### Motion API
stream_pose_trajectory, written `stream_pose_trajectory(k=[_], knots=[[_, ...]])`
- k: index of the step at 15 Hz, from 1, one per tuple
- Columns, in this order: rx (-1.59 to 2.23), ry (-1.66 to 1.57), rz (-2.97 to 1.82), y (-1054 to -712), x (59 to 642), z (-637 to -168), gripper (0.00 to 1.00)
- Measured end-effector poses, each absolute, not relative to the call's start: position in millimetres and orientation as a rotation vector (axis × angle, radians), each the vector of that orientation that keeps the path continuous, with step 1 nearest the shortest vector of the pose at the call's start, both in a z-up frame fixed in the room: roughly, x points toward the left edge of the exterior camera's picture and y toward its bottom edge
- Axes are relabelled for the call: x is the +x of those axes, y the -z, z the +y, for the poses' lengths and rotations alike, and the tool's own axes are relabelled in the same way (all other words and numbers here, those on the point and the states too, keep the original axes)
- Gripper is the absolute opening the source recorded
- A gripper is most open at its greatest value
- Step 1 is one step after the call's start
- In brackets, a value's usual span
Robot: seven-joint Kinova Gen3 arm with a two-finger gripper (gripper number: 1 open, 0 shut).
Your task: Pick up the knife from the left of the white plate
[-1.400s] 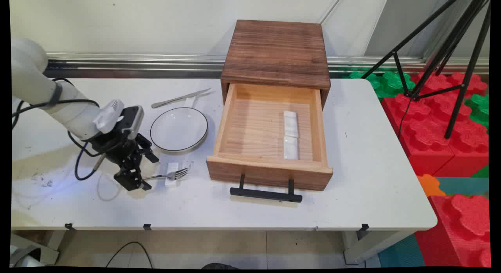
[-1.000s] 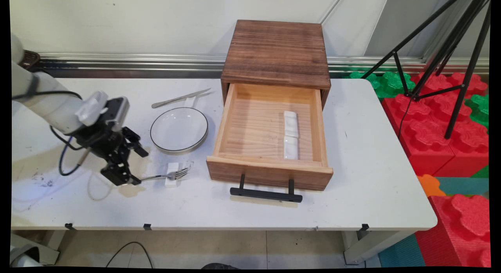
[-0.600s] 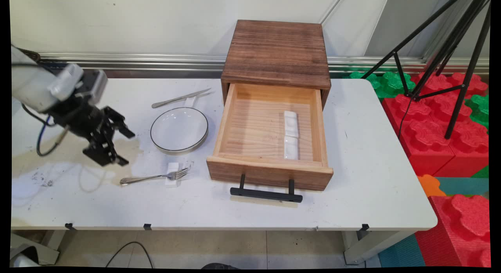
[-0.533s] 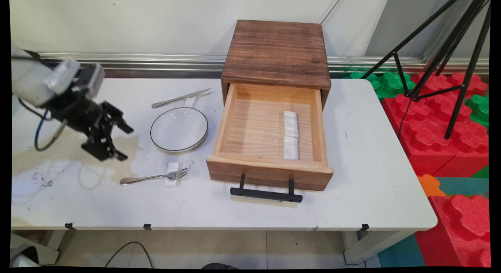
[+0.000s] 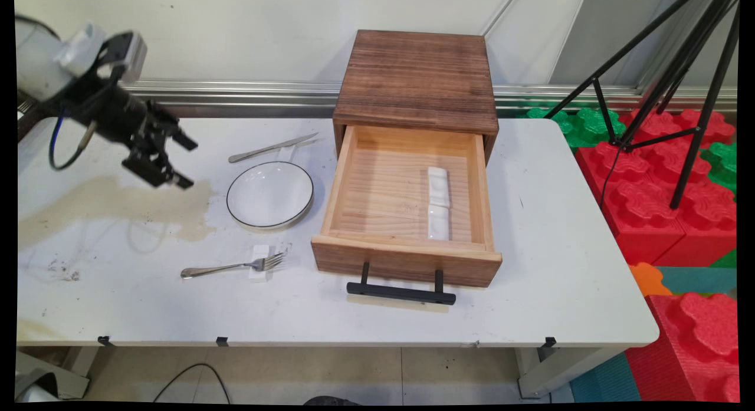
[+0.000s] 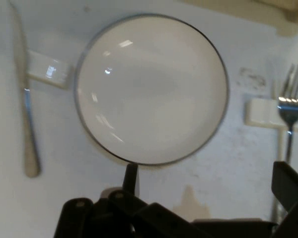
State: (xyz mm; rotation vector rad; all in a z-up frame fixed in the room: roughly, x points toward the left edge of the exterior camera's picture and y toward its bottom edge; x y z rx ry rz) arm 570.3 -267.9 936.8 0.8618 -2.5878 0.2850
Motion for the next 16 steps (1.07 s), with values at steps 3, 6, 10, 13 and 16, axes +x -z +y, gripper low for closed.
stream_pose_trajectory(k=[3,6,10,13,16], knots=[[0.885,-0.346,-2.578,-957,573,-299,1.00],[0.903,-0.391,-2.582,-964,574,-326,1.00],[0.914,-0.434,-2.604,-964,577,-360,1.00],[0.915,-0.460,-2.641,-958,580,-392,1.00],[0.922,-0.482,-2.679,-946,583,-417,1.00]])
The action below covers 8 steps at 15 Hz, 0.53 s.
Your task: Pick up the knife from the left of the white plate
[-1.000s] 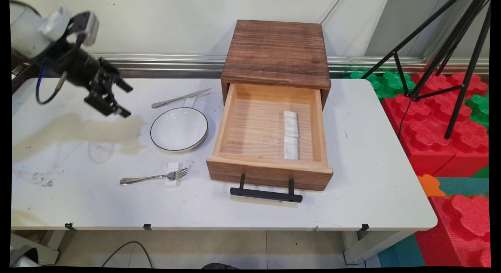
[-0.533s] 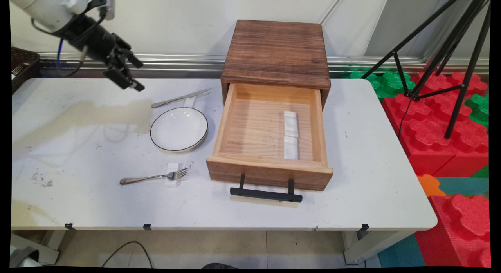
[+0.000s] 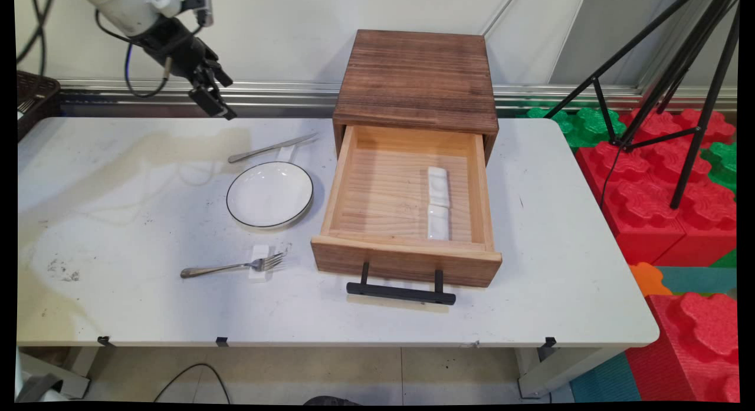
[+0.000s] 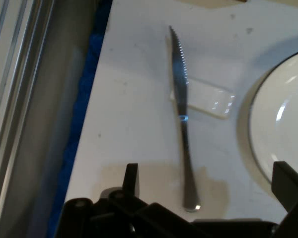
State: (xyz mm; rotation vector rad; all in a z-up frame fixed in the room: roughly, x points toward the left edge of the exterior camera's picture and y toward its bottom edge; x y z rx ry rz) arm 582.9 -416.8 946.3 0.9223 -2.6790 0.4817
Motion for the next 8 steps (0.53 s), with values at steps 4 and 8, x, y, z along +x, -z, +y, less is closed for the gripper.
stream_pose_trajectory(k=[4,8], knots=[[0.917,-0.476,-2.738,-922,578,-447,1.00],[0.894,-0.430,-2.794,-891,572,-473,1.00]])
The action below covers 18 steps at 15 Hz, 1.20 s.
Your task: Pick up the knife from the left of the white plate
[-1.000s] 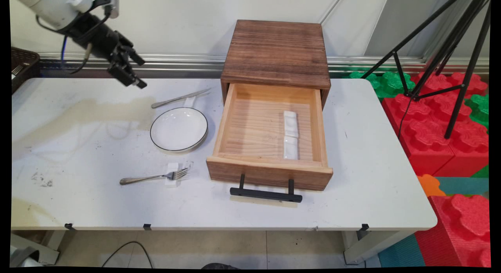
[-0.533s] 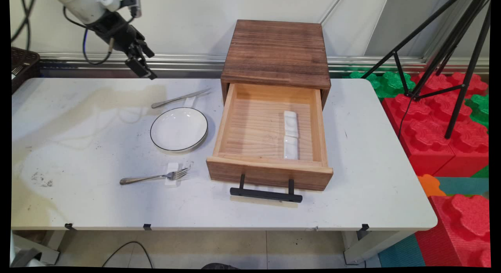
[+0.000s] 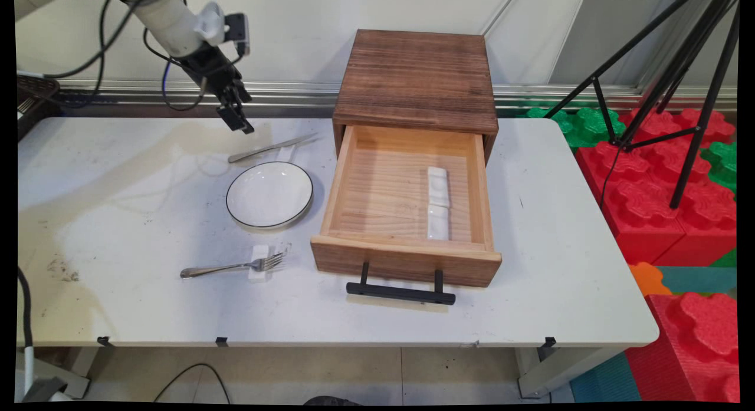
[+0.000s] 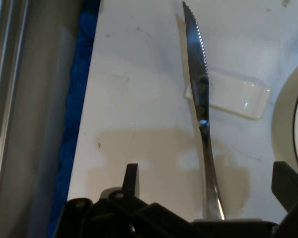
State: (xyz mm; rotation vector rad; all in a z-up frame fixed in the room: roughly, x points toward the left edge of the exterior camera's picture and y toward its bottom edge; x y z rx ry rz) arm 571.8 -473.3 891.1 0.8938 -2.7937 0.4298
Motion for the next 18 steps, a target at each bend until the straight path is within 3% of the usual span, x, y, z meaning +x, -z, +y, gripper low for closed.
stream_pose_trajectory(k=[18], knots=[[0.853,-0.338,-2.829,-813,571,-521,1.00]])
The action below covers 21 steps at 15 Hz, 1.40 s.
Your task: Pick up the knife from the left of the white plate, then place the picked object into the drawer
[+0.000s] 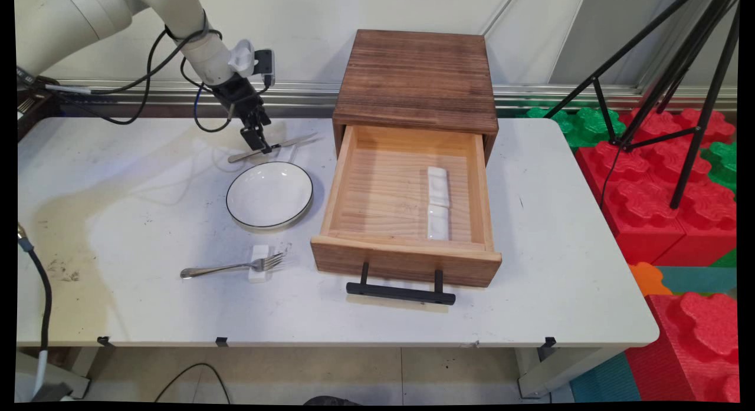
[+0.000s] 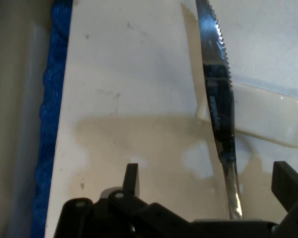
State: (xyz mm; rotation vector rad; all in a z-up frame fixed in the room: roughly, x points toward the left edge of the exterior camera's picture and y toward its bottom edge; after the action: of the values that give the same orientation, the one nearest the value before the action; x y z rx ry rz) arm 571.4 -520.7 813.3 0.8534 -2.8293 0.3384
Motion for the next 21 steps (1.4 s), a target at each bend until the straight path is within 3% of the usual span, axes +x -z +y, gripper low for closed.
stream_pose_trajectory(k=[8,9,21], knots=[[0.853,-0.317,-2.819,-800,572,-522,1.00],[0.852,-0.314,-2.817,-799,572,-521,0.00],[0.859,-0.312,-2.805,-806,578,-506,0.00]])
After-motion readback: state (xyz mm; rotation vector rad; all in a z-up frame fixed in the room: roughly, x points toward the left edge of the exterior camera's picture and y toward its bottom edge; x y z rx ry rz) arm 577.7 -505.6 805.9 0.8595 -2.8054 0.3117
